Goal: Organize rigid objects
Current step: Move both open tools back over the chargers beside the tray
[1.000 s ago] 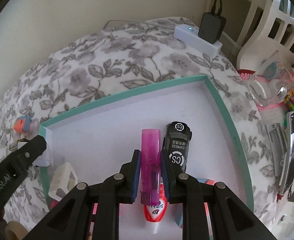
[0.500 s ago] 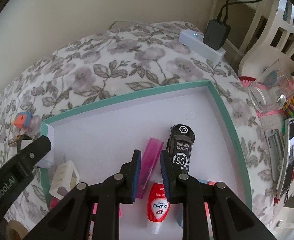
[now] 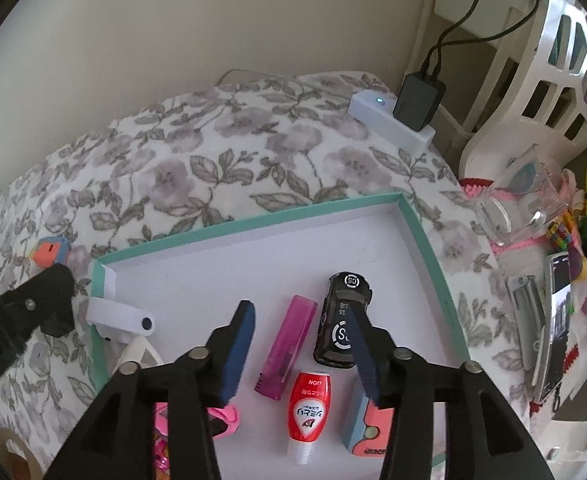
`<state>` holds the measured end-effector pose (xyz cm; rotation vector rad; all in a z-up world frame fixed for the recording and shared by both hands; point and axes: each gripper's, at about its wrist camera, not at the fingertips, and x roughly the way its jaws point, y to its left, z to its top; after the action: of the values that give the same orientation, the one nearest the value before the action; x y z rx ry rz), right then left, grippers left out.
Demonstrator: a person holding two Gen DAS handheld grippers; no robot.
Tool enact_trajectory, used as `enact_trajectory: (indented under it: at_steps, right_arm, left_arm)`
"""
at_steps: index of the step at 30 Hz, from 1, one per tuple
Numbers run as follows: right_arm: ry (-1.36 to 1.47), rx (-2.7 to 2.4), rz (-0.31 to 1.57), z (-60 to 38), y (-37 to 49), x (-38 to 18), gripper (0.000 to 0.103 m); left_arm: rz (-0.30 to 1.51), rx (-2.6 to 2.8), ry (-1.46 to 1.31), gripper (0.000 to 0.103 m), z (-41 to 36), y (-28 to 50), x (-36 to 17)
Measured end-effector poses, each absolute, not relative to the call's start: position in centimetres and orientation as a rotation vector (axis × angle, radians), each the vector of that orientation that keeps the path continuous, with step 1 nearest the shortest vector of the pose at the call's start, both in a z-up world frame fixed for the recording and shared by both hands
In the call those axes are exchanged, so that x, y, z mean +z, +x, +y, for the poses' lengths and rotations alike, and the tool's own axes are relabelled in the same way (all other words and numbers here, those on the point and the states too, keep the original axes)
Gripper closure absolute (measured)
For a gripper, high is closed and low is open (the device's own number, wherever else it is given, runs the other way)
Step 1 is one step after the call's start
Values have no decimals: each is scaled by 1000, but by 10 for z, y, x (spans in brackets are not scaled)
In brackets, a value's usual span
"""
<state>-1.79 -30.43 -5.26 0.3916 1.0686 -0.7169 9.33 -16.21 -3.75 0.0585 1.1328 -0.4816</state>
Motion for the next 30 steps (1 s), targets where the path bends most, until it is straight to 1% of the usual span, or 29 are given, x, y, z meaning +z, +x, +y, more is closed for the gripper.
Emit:
enact_trajectory:
  at_steps: [3, 4, 7, 10, 11, 13, 17, 24, 30]
  right_arm:
    - [382, -716, 1062, -303, -18, -51, 39]
    - [382, -713, 1065, -302, -17, -52, 39]
    - [383, -708, 1081, -302, -16, -56, 32]
    - [385, -704, 1091, -300, -16, -60, 21]
    - [386, -702, 1091, -300, -15, -60, 20]
    - [388, -693, 1092, -298, -14, -62, 10]
    - [375, -675, 1096, -289, -8, -63, 2]
    - [304, -608, 1090, -261, 10, -58, 1]
    - [288, -504, 1038, -234, 28, -43, 1]
  left_arm:
    - [1117, -438, 62, 9, -154, 97, -35]
    - [1117, -431, 62, 9, -151, 99, -35]
    - [1129, -401, 54, 9, -142, 104, -38]
    - [1133, -347, 63, 9, -131, 110, -41]
    - [1134, -333, 67, 9, -128, 112, -42]
    - [1142, -298, 68, 9, -119, 117, -45]
    - [1164, -256, 46, 9, -99, 128, -48]
    - [1188, -157, 54, 9, -67, 141, -50]
    - [1189, -116, 24, 8, -33, 154, -43]
